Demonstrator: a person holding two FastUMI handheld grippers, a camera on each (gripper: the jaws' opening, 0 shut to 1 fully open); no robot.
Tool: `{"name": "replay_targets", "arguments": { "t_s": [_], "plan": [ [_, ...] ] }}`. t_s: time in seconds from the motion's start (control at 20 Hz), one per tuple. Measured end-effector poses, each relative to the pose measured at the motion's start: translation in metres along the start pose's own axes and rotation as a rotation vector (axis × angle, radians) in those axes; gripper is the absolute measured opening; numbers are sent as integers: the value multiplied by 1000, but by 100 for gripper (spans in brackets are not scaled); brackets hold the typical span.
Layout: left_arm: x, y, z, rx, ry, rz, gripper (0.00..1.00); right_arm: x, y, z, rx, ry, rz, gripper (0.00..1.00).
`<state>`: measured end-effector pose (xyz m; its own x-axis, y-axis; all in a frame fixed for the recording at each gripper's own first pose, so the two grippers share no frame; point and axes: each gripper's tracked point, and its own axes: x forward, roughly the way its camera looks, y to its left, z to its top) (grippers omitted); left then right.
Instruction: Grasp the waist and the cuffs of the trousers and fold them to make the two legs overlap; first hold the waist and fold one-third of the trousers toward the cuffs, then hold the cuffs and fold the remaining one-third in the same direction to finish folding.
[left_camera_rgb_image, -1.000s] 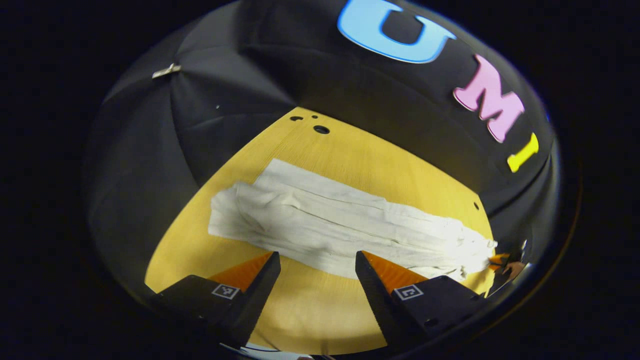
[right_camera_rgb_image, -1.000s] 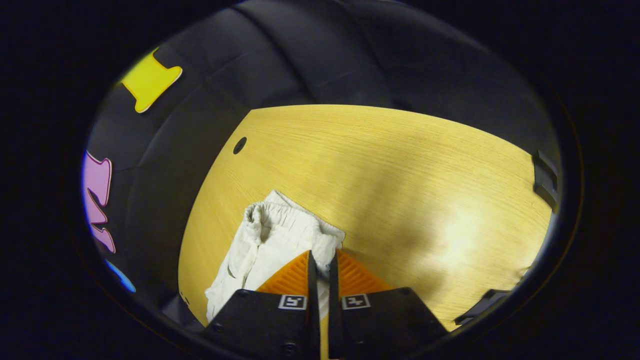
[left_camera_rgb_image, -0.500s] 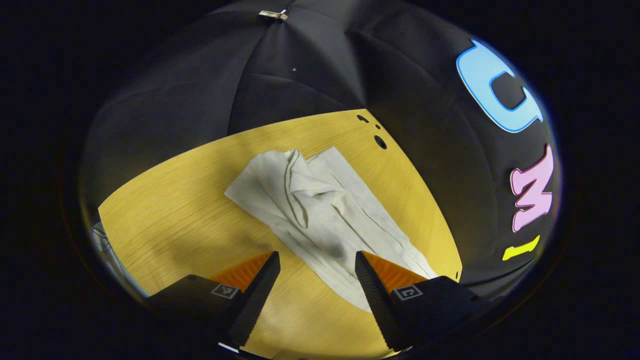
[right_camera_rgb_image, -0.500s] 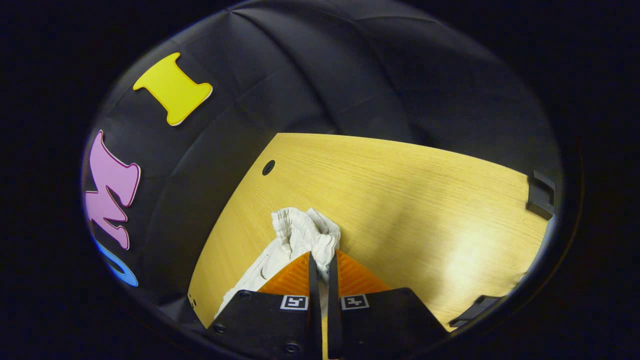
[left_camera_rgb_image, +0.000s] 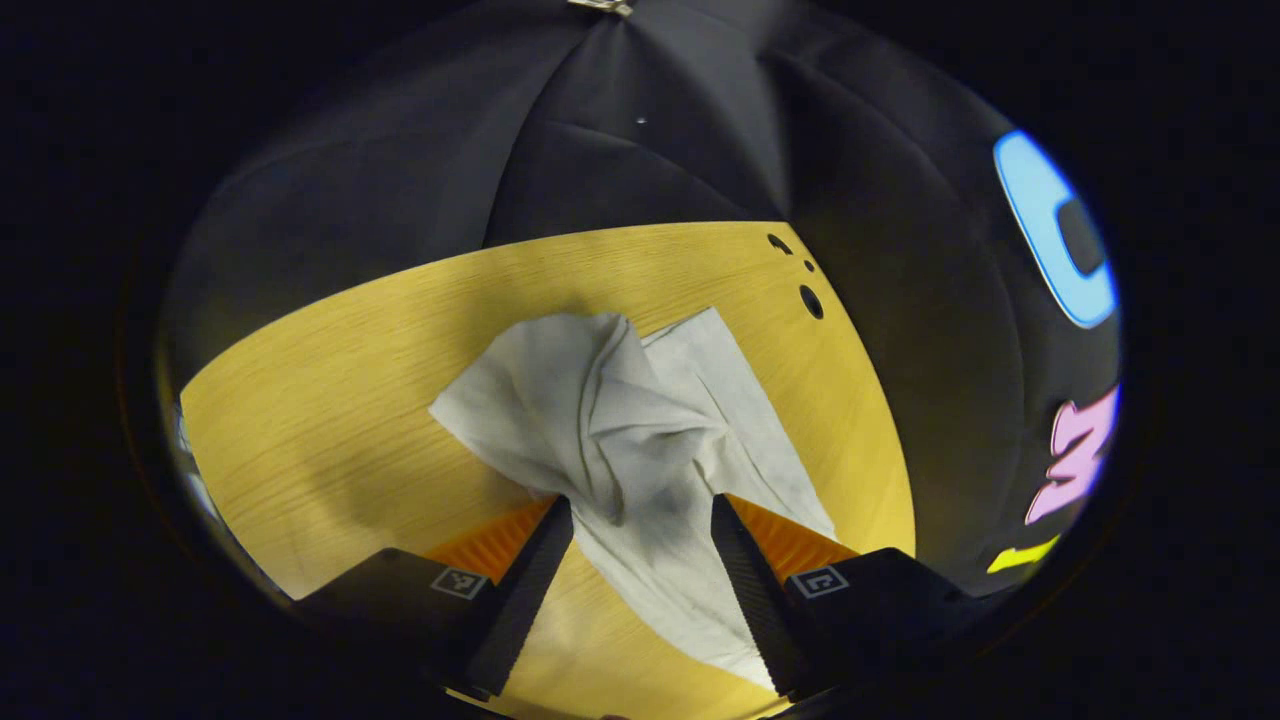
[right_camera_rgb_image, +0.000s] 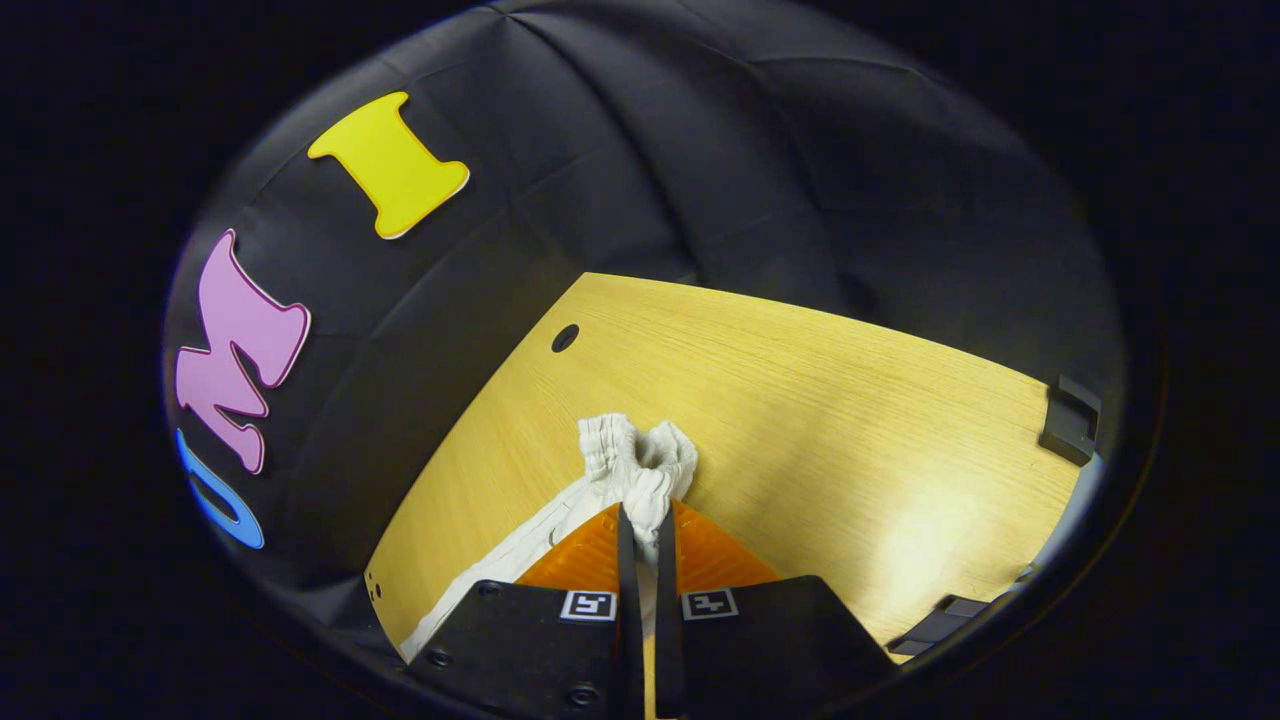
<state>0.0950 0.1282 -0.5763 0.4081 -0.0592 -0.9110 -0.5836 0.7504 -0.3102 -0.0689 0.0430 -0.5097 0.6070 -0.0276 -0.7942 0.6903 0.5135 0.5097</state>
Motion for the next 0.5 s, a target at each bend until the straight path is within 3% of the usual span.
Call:
{"name": "replay_targets", "arguments": {
  "t_s": [0.1, 0.15, 0.25, 0.3, 0.4, 0.5],
  "plan": [
    [6, 9, 0, 8, 12, 57, 90, 0, 0, -2, -13, 5, 1, 9],
    [8, 13, 2, 16, 10, 82, 69, 1, 0, -2, -22, 5, 2, 9],
    [9, 9, -1, 10, 20, 49, 28, 0, 2, -2, -35, 1, 18, 9],
    [9, 5, 3, -5, 9, 15, 18, 0, 3, -1, -36, -5, 28, 9],
    [9, 6, 1, -28, 14, -25, 6, -2, 8, 2, -40, -25, 58, 9],
    [10, 6, -4, -40, 25, -55, 6, -2, 13, 5, -61, -47, 82, 9]
  ]
}}
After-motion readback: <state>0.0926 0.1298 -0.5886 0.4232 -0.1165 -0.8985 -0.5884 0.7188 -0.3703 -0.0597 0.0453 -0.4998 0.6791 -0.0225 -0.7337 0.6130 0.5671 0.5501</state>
